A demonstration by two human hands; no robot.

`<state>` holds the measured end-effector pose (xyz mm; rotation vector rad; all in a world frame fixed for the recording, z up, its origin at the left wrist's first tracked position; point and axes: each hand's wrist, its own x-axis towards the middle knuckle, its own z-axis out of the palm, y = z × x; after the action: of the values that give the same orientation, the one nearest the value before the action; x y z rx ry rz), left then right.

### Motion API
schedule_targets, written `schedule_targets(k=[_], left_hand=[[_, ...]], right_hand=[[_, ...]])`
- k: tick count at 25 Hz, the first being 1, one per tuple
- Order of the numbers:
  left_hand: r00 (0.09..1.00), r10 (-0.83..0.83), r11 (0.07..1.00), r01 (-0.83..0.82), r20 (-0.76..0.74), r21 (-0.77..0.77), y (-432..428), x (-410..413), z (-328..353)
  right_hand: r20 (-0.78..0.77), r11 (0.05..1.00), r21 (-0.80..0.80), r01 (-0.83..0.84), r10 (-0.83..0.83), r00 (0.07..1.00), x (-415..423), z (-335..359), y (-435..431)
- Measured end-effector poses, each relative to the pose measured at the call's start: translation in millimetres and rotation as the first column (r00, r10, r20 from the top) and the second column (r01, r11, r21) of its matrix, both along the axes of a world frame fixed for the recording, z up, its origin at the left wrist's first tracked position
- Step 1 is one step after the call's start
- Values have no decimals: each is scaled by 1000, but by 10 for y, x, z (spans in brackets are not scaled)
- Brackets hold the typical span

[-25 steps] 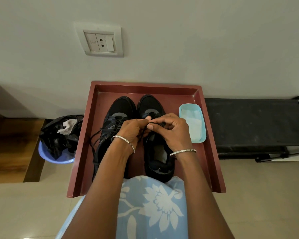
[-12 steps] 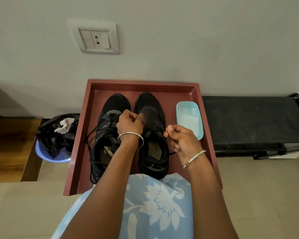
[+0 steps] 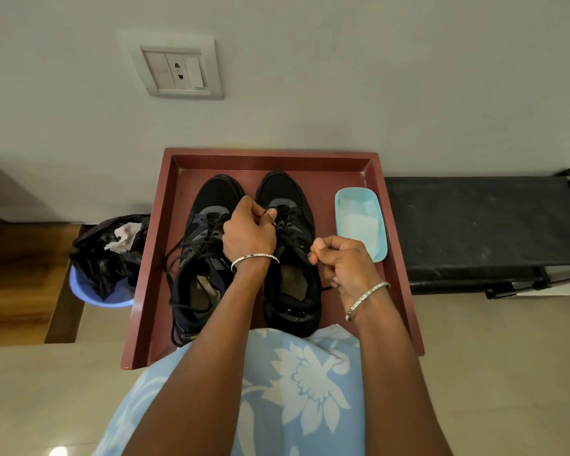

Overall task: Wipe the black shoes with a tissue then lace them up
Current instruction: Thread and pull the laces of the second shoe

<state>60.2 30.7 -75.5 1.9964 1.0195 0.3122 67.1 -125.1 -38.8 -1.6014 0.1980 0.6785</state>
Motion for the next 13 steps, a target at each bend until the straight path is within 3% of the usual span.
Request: schedule_targets(k=[3, 5, 8, 10, 11, 13], left_hand=[[975, -204, 976, 209, 91, -60, 157, -35, -1], [930, -355, 935, 355, 96, 19, 227, -120, 73], [807, -587, 780, 586, -68, 221, 314, -322, 222], [691, -682, 660, 723, -240, 204, 332, -455, 274], [668, -691, 637, 744, -276, 203, 337, -494, 274], [706, -662, 645, 708, -252, 287, 335, -486, 261]], right_hand=[[84, 999, -34, 26, -23, 996, 18, -37, 1], [154, 996, -70, 47, -35, 987, 11, -89, -8], [251, 988, -132, 84, -49, 967, 9, -119, 9], [323, 975, -208, 78, -7, 946, -21, -121, 17], [344, 970, -237, 47, 39, 938, -43, -133, 23], [369, 945, -320, -66, 189, 910, -89, -175, 45]])
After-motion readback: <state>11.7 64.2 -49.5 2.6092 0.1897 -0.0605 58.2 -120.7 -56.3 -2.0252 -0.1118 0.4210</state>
